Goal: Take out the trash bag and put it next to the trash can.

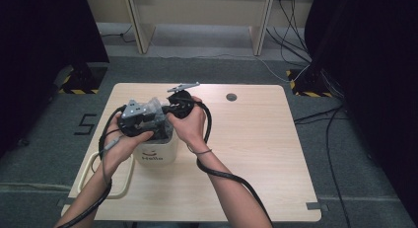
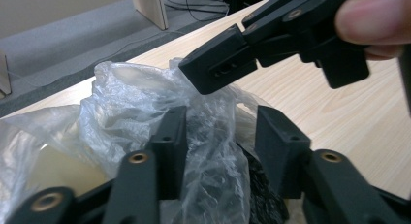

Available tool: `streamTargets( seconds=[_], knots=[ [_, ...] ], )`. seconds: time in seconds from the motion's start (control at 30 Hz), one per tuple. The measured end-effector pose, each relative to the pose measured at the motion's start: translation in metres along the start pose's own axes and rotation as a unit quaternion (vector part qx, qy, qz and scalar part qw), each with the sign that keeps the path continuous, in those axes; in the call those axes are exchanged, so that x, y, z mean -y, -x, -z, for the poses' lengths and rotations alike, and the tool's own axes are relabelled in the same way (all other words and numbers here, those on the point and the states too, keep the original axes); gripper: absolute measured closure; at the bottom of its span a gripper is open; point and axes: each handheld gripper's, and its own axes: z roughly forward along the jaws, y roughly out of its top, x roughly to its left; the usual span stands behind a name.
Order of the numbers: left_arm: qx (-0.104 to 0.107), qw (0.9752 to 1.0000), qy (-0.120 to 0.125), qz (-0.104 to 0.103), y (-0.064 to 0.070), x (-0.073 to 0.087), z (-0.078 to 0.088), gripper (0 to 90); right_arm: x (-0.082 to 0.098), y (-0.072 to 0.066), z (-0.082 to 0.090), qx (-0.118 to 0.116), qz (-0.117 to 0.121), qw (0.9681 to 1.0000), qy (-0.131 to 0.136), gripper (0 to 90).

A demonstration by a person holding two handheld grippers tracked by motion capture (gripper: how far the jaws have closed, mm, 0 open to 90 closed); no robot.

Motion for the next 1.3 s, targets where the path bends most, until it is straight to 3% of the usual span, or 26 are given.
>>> streamTargets(
  seconds=[0.37, 0.57, 0.9, 1.3],
  knots=[
    [0.008, 0.9996, 0.027, 0.003, -0.001, 0.009, 0.014, 42.6, 0.002, 0.000, 0.003, 0.006, 0.006, 0.9996, 0.025, 90.0],
    [0.017, 0.9983, 0.053, 0.020, -0.005, 0.017, 0.024, 38.4, 0.004, -0.001, 0.003, 0.007, 0.010, 0.9992, 0.039, 90.0],
    [0.003, 0.9977, 0.056, 0.038, -0.017, 0.034, 0.040, 37.3, 0.006, -0.002, 0.004, 0.007, 0.014, 0.9981, 0.060, 90.0],
    [-0.017, 0.9963, 0.071, 0.046, -0.024, 0.050, 0.067, 35.6, 0.006, -0.006, 0.006, 0.016, 0.029, 0.9957, 0.087, 90.0]
  ],
)
